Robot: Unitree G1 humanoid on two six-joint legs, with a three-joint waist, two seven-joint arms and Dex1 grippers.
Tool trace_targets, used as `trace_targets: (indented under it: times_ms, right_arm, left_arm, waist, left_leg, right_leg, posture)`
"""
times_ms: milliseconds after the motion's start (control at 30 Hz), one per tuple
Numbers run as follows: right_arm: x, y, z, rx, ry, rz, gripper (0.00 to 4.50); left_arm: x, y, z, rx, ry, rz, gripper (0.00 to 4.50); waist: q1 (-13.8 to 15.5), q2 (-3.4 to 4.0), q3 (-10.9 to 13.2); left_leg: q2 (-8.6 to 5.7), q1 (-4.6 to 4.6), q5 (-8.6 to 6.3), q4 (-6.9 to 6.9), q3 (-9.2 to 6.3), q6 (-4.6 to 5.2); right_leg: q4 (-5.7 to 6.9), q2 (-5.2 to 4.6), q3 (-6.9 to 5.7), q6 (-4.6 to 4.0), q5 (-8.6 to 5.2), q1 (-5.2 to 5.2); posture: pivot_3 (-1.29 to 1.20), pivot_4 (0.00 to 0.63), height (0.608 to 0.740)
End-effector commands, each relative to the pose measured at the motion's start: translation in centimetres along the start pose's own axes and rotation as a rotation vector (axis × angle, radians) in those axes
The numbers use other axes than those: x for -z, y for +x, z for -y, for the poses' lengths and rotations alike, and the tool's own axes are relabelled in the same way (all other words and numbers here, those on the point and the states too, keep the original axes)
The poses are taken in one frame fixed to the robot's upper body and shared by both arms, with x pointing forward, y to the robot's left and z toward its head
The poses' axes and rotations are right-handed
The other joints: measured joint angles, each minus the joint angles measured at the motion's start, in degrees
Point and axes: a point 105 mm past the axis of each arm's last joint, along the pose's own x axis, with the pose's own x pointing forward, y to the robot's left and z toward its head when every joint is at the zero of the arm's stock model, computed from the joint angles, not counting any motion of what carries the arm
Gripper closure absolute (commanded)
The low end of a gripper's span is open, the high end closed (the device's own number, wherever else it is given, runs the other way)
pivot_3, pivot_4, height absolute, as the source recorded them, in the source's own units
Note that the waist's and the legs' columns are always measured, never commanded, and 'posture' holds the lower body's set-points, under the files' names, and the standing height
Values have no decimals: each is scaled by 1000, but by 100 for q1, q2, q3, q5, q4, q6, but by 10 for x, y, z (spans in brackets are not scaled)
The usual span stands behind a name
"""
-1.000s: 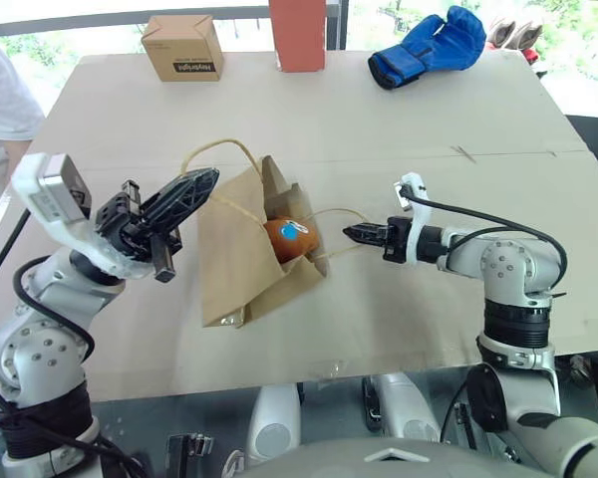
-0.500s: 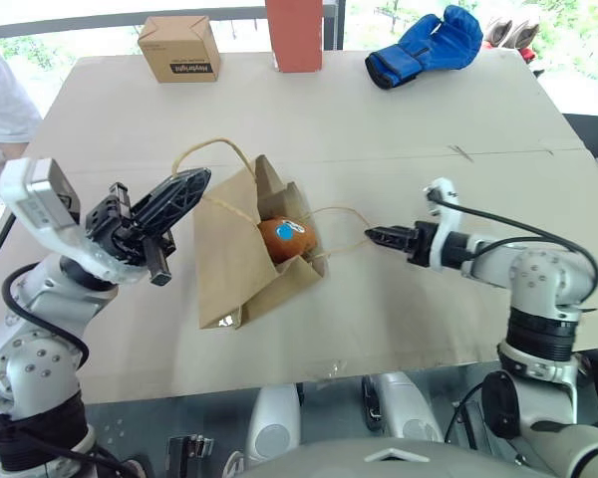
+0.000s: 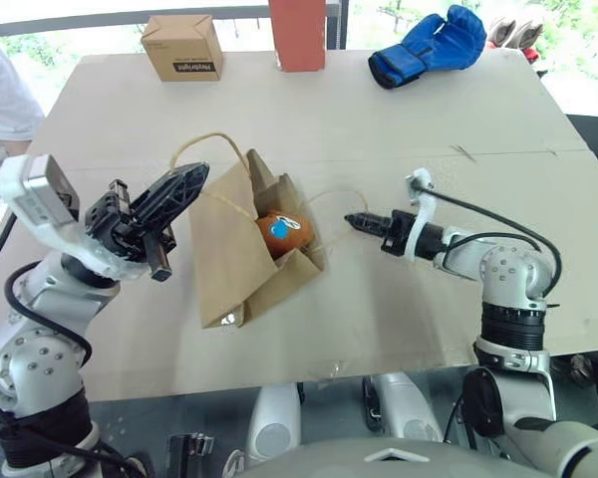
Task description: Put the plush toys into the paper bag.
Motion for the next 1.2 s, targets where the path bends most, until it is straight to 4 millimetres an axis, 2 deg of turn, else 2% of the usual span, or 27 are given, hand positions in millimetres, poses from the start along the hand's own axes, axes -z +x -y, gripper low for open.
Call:
trace_targets:
  times_ms: [33, 133, 233, 300, 400, 533, 633, 700, 767, 800, 867, 933, 967, 1100, 1133, 1200]
  right_arm:
    - [-55, -2, -69, -243, -154, 172, 4419]
    - [-80, -6, -105, -335, -217, 240, 4419]
    - [-87, -10, -118, -342, -249, 249, 4419]
    - [-80, -12, -112, -307, -257, 214, 4419]
    - [-60, -7, -86, -162, -285, 140, 4419]
    - [-49, -3, -58, -26, -288, 123, 4419]
    - [-51, -6, -57, -6, -342, 121, 4419]
    - [-53, -13, -62, -22, -390, 110, 3878]
    - [-50, -19, -65, -34, -436, 80, 3218]
    - [-48, -23, -67, -42, -451, 59, 2747]
    - [-41, -34, -72, -75, -467, 11, 1932]
    - [-37, -39, -73, -86, -476, -16, 868]
    - [-35, -42, -73, -87, -480, -32, 807]
    - [-27, -56, -65, -71, -483, -79, 807]
    - [-25, -56, -63, -69, -484, -89, 807]
    - [-11, -53, -47, 1, -548, -172, 1311]
  left_arm:
    - [-30, 8, -8, -35, -15, 134, 4500]
    - [-44, 10, -20, -61, 0, 173, 4500]
    - [-42, 14, -26, -48, 29, 140, 4500]
    - [-30, 16, -28, -36, 19, 91, 4500]
    - [8, 20, -38, -59, 52, -54, 4500]
    - [42, 31, -55, -91, 95, -165, 4500]
    - [40, 37, -70, -103, 149, -195, 4500]
    - [28, 32, -73, -55, 89, -197, 4500]
    - [12, 27, -84, -98, 78, -158, 4500]
    - [11, 24, -85, -98, 95, -188, 3806]
    - [5, 16, -83, -94, 89, -209, 3262]
    - [2, 11, -82, -96, 89, -219, 2224]
    - [1, 7, -79, -94, 85, -225, 1917]
    - [11, -21, -72, -168, 154, -314, 178]
    - [17, -25, -68, -168, 165, -351, 47]
    - [34, -32, -45, -110, 114, -408, 0]
  waist:
    - [-1, 0, 0]
    - [-20, -2, -1]
    - [-19, -2, -1]
    - [-8, -2, -1]
    - [12, -1, -2]
    - [-1, 0, -2]
    - [3, -1, -2]
    - [-13, -1, -2]
    - [-29, 0, -1]
    - [-29, -1, -2]
    - [-32, 0, -2]
    - [-32, 0, -2]
    - [-32, -1, -2]
    - [-58, -2, -2]
    - [-59, -2, -1]
    - [-72, -2, -1]
  left_leg:
    - [0, 1, 0, 1, -2, 0]
    - [0, 4, 0, -3, -4, 1]
    - [1, 3, -1, -11, -5, 1]
    - [0, -2, -1, -13, -4, 2]
    - [0, -5, -1, -12, -3, 2]
    - [-1, 0, -1, -12, 0, 2]
    - [-1, -3, 0, -8, -1, 2]
    - [-1, -12, -1, -8, 2, 2]
    - [-1, -17, -1, -12, 2, 3]
    - [-1, -16, -2, -16, 1, 4]
    - [0, -15, -7, -25, -1, 11]
    - [0, -15, -7, -34, -1, 12]
    - [0, -15, -7, -34, -1, 12]
    - [0, -14, -8, -33, 4, 12]
    - [0, -14, -7, -33, 4, 12]
    - [0, -13, -7, -30, 4, 11]
  right_leg:
    - [1, 1, 0, 2, 1, 0]
    - [0, 5, 0, 15, 9, 2]
    - [-3, 6, -2, 17, 10, 1]
    - [-9, 4, -2, 16, 10, 2]
    - [-12, 3, -1, 14, 9, 1]
    - [-11, 3, 3, -1, 1, 2]
    - [-9, 5, 2, -1, 1, -1]
    - [-11, 6, 6, 7, 5, -9]
    - [-11, 7, 7, 16, 10, -16]
    - [-11, 7, 6, 18, 10, -16]
    - [-15, 8, 3, 19, 10, -16]
    - [-20, 6, 3, 19, 9, -16]
    - [-20, 6, 3, 19, 9, -16]
    - [-26, -2, 5, 8, 3, -14]
    - [-27, -2, 5, 1, -1, -14]
    - [-26, -3, 5, -1, -1, -14]
  posture:
    - [0, 150, 740]
    - [0, 150, 740]
    - [0, 150, 740]
    - [0, 150, 740]
    - [0, 150, 740]
    - [0, 150, 740]
    - [0, 150, 740]
    - [0, 150, 740]
    - [0, 150, 740]
    - [0, 150, 740]
    - [0, 150, 740]
    - [0, 150, 740]
    - [0, 150, 740]
    - [0, 150, 740]
    - [0, 150, 740]
    - [0, 150, 740]
